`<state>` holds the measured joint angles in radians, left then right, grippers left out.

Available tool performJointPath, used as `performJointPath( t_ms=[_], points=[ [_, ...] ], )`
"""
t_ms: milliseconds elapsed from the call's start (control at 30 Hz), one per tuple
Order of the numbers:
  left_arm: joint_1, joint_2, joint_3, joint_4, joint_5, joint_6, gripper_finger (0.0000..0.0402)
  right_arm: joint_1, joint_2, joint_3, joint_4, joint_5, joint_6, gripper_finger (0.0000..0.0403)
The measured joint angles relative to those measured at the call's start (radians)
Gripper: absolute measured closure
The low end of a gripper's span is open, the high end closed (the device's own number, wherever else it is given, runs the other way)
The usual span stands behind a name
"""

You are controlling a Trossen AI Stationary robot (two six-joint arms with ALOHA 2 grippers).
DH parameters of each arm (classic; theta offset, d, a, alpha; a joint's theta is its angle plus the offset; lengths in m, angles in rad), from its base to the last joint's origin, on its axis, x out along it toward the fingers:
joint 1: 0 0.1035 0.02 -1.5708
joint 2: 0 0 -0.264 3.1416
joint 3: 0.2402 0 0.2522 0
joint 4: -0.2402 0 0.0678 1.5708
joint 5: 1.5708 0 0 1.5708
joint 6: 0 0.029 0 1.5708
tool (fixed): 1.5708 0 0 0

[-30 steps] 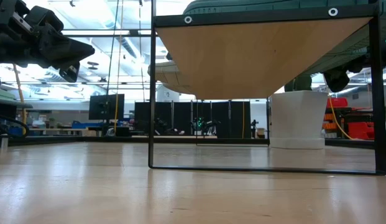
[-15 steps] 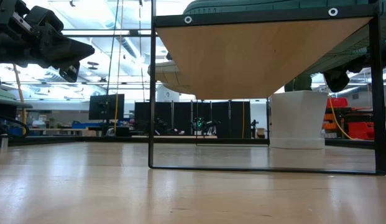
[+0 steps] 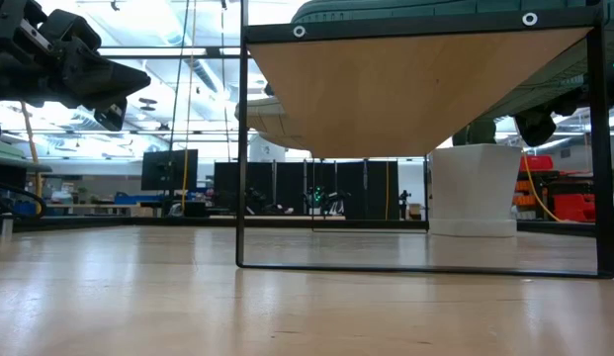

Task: Pick and place slides into the shelf
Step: Return to Home Position

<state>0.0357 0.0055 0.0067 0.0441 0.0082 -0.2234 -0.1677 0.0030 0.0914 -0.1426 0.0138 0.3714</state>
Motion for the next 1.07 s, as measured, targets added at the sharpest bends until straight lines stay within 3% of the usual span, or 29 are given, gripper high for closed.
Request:
performJointPath(
  t_ms=[1067],
  points=[
    [0.0,0.0,0.0,0.0,0.0,0.0,0.0367,0.0,0.0,0.0,0.0,0.0,0.0,0.0376]
  ],
)
